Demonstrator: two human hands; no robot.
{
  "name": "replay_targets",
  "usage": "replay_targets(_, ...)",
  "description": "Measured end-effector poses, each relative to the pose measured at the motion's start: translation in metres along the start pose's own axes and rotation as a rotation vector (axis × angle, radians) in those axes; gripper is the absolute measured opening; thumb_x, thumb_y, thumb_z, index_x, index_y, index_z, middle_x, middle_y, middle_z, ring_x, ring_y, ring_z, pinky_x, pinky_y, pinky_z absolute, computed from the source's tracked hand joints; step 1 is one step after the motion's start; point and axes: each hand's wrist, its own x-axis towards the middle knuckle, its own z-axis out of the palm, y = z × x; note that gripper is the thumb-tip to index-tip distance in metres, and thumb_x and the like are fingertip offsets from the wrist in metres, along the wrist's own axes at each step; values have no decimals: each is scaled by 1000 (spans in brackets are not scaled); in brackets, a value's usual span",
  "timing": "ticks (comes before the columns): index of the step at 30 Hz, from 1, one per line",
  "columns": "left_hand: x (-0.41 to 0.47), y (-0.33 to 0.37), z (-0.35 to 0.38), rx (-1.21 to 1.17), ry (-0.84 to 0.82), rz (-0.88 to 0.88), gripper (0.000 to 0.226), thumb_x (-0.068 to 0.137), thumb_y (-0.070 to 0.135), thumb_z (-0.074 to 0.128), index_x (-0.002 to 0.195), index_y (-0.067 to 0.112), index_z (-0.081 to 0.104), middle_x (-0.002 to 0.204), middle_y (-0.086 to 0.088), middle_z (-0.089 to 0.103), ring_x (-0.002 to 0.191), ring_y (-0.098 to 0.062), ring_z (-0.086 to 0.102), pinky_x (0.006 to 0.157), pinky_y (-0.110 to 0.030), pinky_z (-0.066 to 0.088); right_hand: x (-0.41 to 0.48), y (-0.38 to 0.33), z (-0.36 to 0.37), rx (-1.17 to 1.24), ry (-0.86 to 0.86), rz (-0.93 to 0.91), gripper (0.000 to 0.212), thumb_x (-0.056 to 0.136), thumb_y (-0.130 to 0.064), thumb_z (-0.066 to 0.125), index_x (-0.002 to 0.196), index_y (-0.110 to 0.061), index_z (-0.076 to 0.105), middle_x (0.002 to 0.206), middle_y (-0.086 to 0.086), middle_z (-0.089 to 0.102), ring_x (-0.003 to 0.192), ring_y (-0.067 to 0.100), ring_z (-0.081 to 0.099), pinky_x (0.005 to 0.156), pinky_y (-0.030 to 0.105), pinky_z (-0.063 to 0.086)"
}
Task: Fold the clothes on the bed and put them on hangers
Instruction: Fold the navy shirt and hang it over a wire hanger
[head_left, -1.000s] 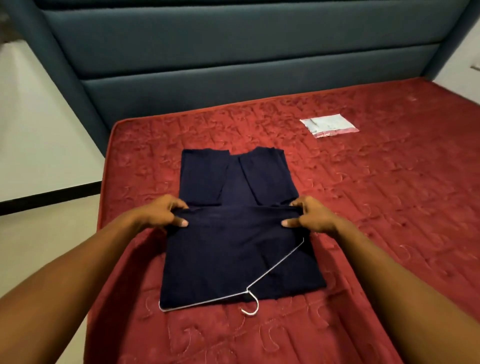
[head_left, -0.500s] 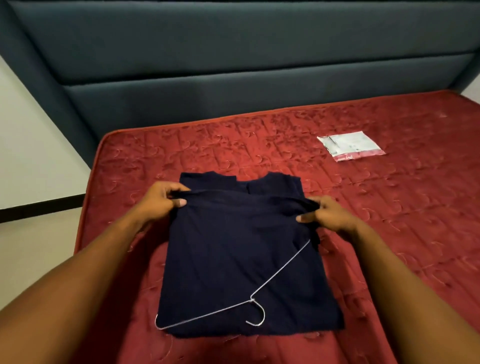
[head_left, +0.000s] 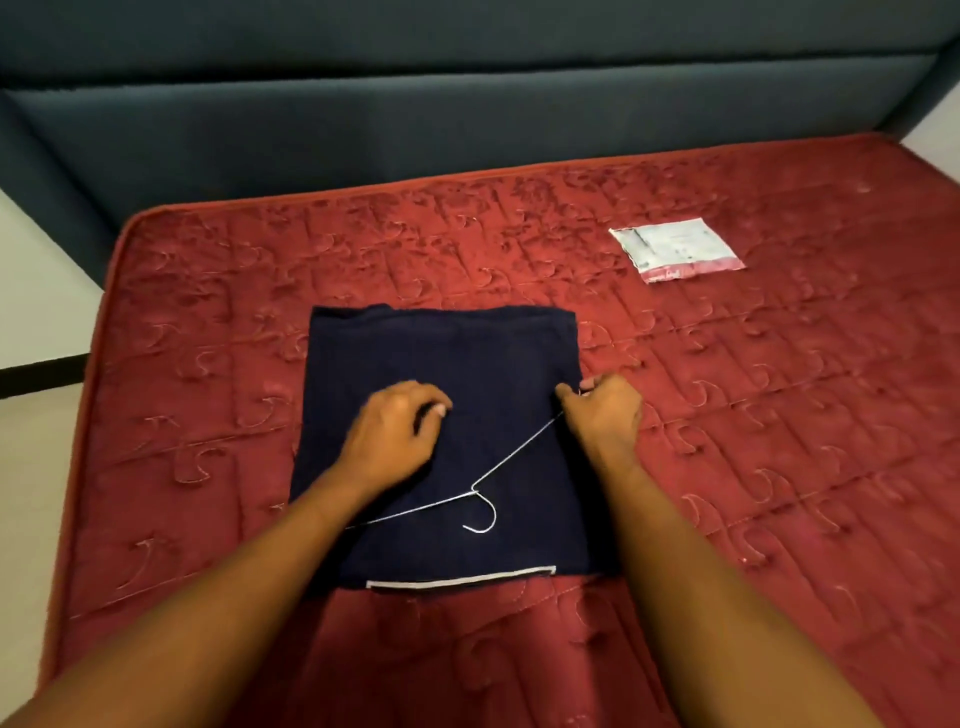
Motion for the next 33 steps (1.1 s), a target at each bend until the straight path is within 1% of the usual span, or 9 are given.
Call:
replay_targets(4, -19, 43, 23, 161, -204, 67, 43, 86, 63, 58, 102, 27, 73, 91, 7, 65, 86, -17, 59, 80, -35, 51, 5, 5, -5, 54, -80, 132, 19, 73, -21, 82, 86, -9, 75, 77, 8, 73, 77, 25, 73, 77, 35, 61)
replay_targets(7, -25, 61, 33, 242, -301, 53, 40, 89, 50, 65, 121, 27, 66, 107, 5, 63, 101, -19, 61, 90, -34, 50, 7, 8, -14, 32, -95, 179, 25, 67, -22, 82, 80, -3, 74, 70, 7, 70, 64, 21, 68, 66, 37, 62)
replay_targets(9, -29, 65, 36, 204, -305, 5, 37, 91, 41, 65, 125, 27, 62, 108, 7, 64, 102, -18, 64, 87, -32, 49, 4, 13, -22, 48, -72, 219, 20, 72, -22, 77, 73, -2, 71, 66, 9, 69, 63, 22, 68, 66, 36, 62)
replay_targets(16, -63, 87, 31, 169, -377, 19, 11, 92, 32, 62, 101, 27, 66, 95, 9, 63, 91, -16, 64, 76, -29, 46, -47, 58, -60, 63, -16, 294, 9, 82, -17, 69, 74, -13, 72, 83, 10, 75, 80, 24, 68, 81, 31, 54)
replay_targets(20, -100, 94, 29, 192, -364, 24, 9, 92, 28, 62, 97, 24, 69, 93, 7, 63, 84, -19, 65, 72, -32, 50, -86, 81, -73, 100, -60, 310, 10, 79, -16, 70, 70, -19, 72, 73, 5, 75, 75, 26, 73, 79, 37, 60)
replay_targets(24, -130, 97, 32, 286, -298, 62, 6, 88, 26, 68, 86, 20, 68, 82, 4, 59, 73, -21, 63, 58, -35, 54, -103, 115, -73, 132, -90, 306, 9, 70, -26, 66, 69, -25, 76, 63, -2, 73, 67, 24, 74, 75, 47, 63)
replay_targets(27, -150, 97, 27, 350, -253, 78, 13, 80, 22, 76, 76, 17, 64, 74, 1, 56, 63, -22, 60, 49, -33, 49, -132, 102, -82, 114, -92, 261, 10, 78, -19, 70, 79, -22, 80, 67, 0, 73, 68, 21, 72, 75, 40, 61)
replay_targets(30, -172, 95, 29, 355, -283, 125, 14, 80, 26, 76, 76, 18, 65, 75, 0, 59, 63, -23, 62, 50, -32, 49, -151, 98, -90, 67, -83, 164, 14, 83, -8, 71, 87, -16, 81, 69, 1, 71, 67, 19, 67, 70, 29, 51)
replay_targets(33, -196, 89, 31, 288, -327, 179, 22, 91, 34, 52, 88, 19, 69, 84, 0, 63, 72, -21, 65, 61, -30, 54, -159, 98, -95, 13, -92, 165, 17, 82, -7, 69, 82, -20, 79, 69, 0, 69, 69, 20, 67, 71, 28, 51)
